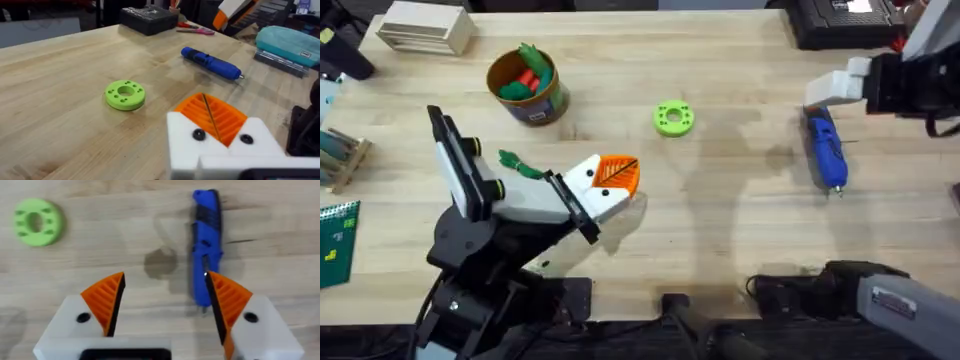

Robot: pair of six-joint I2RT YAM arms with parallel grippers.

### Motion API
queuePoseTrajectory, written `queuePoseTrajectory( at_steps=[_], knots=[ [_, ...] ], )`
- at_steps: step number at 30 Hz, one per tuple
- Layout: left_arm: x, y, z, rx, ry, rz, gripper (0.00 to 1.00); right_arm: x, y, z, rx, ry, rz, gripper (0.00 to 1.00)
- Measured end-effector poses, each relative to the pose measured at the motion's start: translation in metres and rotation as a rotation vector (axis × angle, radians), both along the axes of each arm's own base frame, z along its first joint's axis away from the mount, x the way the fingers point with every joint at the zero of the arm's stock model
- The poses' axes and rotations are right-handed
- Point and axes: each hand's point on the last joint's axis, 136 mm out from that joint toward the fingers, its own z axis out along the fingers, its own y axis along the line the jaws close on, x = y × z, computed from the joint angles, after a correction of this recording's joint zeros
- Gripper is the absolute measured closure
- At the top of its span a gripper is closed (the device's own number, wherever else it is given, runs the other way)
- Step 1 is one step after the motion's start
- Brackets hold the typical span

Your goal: Pick up the gripper from the table and insert it into the empty holder that is missing its gripper. Then pick up a screw, insert it into the mounting hole, and use the screwdriver to tighten it. Finally, clean up the table by picking up the vegetable and placing it into the bucket.

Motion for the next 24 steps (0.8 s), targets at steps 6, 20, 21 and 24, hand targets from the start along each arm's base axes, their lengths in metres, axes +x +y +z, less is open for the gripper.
queuePoseTrajectory(
  at_steps=[6,20,21,24],
  knots=[
    [0.0,0.0,0.0,0.014,-0.019,-0.001,0.994,0.029,-0.04,-0.036,-0.095,0.074,0.069,0.072],
    [0.0,0.0,0.0,0.032,-0.043,-0.003,0.994,0.066,-0.075,-0.153,-0.088,0.291,0.161,0.123],
    [0.0,0.0,0.0,0.032,-0.043,-0.003,0.994,0.065,-0.075,-0.157,-0.084,0.302,0.163,0.147],
    [0.0,0.0,0.0,0.032,-0.043,-0.002,0.994,0.065,-0.074,-0.159,-0.078,0.306,0.167,0.187]
  ],
)
